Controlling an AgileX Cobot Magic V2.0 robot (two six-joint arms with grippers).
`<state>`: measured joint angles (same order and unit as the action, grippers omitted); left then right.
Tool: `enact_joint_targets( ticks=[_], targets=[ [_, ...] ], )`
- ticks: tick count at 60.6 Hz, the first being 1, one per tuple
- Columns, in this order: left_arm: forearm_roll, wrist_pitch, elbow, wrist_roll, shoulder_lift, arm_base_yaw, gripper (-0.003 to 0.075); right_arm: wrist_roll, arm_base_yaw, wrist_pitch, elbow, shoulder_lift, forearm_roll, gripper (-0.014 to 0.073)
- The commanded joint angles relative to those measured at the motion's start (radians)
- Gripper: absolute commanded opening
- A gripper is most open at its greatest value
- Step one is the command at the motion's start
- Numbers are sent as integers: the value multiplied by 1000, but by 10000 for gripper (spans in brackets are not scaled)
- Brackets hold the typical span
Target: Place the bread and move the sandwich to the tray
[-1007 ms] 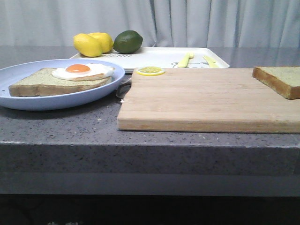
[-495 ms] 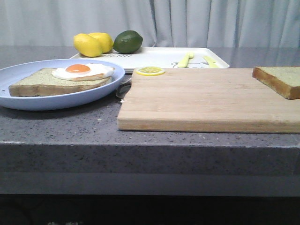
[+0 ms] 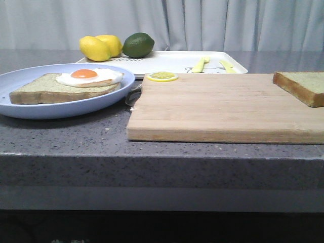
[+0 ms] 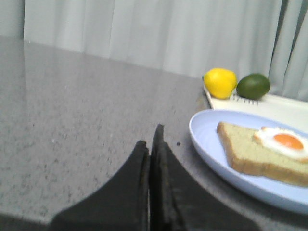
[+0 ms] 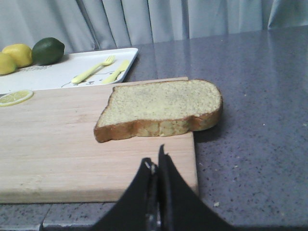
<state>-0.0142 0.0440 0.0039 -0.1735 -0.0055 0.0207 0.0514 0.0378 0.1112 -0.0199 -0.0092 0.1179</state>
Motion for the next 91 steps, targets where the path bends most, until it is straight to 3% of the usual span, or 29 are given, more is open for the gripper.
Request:
enact_joint_targets(
  ticks=[1,8,20,30,44,52,55,58,66,70,72,91],
  targets=[
    [3,-208,-5,-5,-20,-1,-20,-3,-7,-92,82,-18,-1,-60],
    [3,-253,-71,-5,-14,-1,-20,-3,-7,-26,194,-7,-1,-60],
    [48,-44,-291,-5,121,-7,-20,-3,-7,105,456,172,-2,-60],
    [172,9,-432,-3,313,-9,-20,-3,-7,186,619,391,-2,-60],
    [154,-17,-499,-3,488,-9,-20,-3,-6,150,692,551,-2,-54],
    [152,-71,-499,-3,511,-9,-14,-3,-6,151,692,558,-2,39],
    [152,-81,-499,-3,511,-9,23,-3,-6,152,692,558,-2,97],
    [152,-88,-499,-3,511,-9,113,-3,-6,152,691,558,-2,204],
    [152,-88,-493,-3,515,-9,509,-3,-6,151,691,558,-2,551],
    [152,-88,-493,-3,519,-9,648,-3,-6,151,690,558,-2,657],
    [152,-88,-493,-3,519,-9,694,-3,-6,151,688,558,-2,658],
    [152,-86,-493,-3,519,-9,603,-3,-6,136,684,559,-2,641]
  ],
)
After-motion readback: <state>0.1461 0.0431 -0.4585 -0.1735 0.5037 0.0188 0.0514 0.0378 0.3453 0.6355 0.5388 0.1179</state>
